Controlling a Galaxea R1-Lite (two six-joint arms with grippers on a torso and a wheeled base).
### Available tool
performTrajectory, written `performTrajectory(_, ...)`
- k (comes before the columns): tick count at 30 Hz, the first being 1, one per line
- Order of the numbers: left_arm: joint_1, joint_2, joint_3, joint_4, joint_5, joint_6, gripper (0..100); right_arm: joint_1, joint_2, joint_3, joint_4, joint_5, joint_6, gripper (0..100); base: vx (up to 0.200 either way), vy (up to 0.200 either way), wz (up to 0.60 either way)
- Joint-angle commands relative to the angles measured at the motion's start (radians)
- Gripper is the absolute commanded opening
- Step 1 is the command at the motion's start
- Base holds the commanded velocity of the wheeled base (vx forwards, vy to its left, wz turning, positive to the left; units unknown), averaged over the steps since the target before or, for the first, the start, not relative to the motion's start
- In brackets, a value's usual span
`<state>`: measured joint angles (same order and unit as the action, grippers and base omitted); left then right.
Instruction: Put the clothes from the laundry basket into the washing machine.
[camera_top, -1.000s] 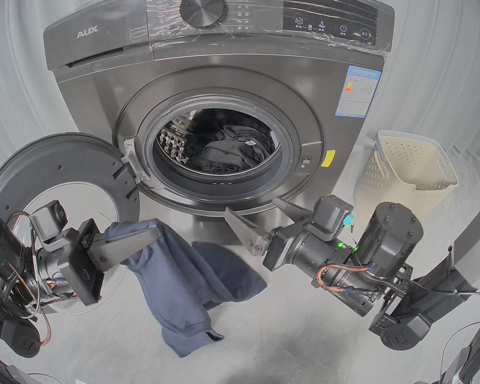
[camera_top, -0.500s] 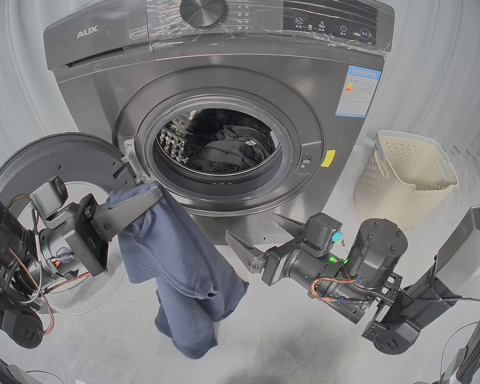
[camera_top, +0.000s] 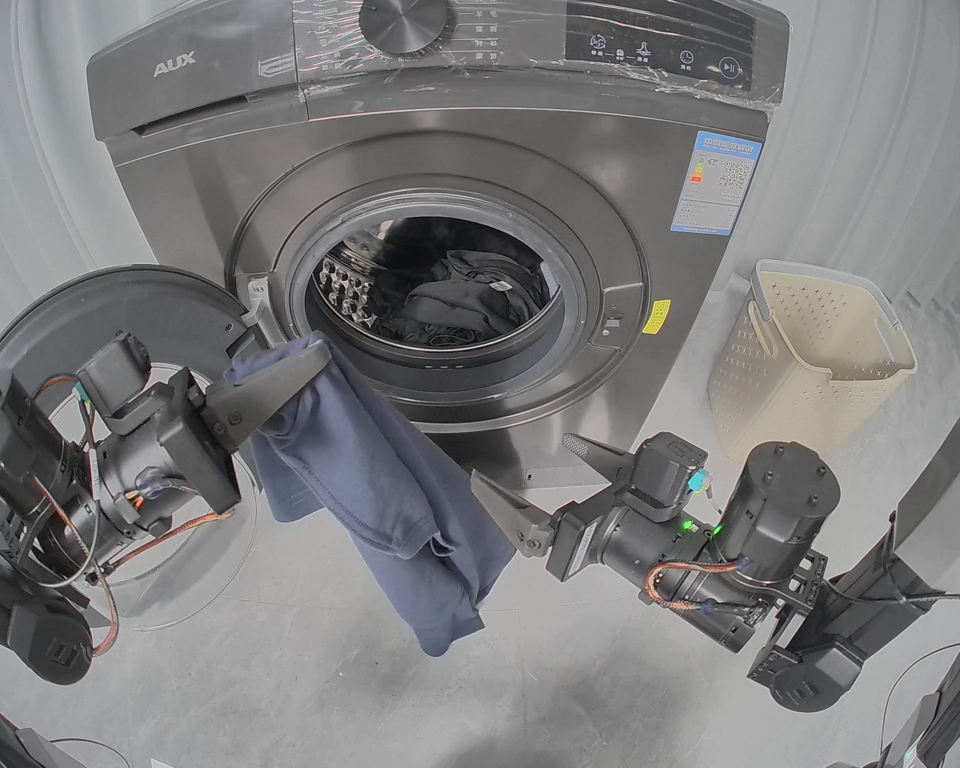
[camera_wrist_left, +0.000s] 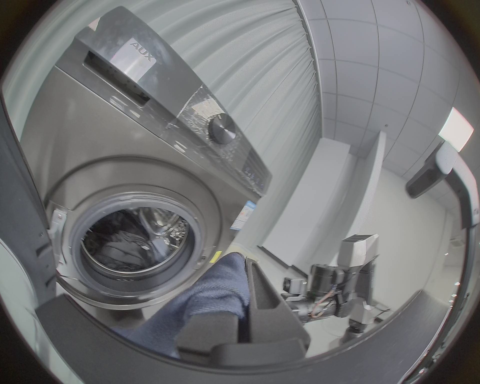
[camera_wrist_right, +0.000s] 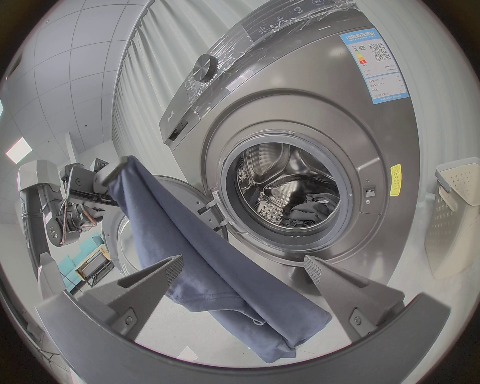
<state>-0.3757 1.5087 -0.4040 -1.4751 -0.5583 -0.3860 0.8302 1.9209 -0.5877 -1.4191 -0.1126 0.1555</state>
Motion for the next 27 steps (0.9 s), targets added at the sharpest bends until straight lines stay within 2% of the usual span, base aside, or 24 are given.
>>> performTrajectory(1, -0.055, 0.053, -0.038, 0.033, 0.083, 0.07, 0, -0.008, -0.002, 0.003, -0.001, -0.001, 0.001, 100, 0.0, 0.0, 0.0)
performTrajectory(5, -0.086, 0.067, -0.076, 0.033, 0.144, 0.081, 0, -0.003, 0.007, 0.009, -0.003, -0.002, 0.006, 100, 0.0, 0.0, 0.0)
performTrajectory(13, -0.081, 0.054, -0.119, 0.025, 0.176, 0.079, 0, 0.006, 0.075, 0.003, -0.006, 0.005, 0.004, 100, 0.0, 0.0, 0.0)
performTrajectory(17, -0.078, 0.048, -0.148, 0.024, 0.201, 0.081, 0, 0.0, 0.139, 0.002, -0.064, 0.022, 0.004, 100, 0.0, 0.0, 0.0)
performTrajectory(20, -0.077, 0.033, -0.156, 0.025, 0.202, 0.081, 0, -0.011, 0.188, 0.0, -0.092, 0.039, 0.001, 100, 0.0, 0.0, 0.0)
performTrajectory(27, -0.086, -0.018, -0.168, 0.036, 0.198, 0.079, 0, -0.034, 0.237, -0.014, -0.095, 0.044, -0.001, 100, 0.0, 0.0, 0.0)
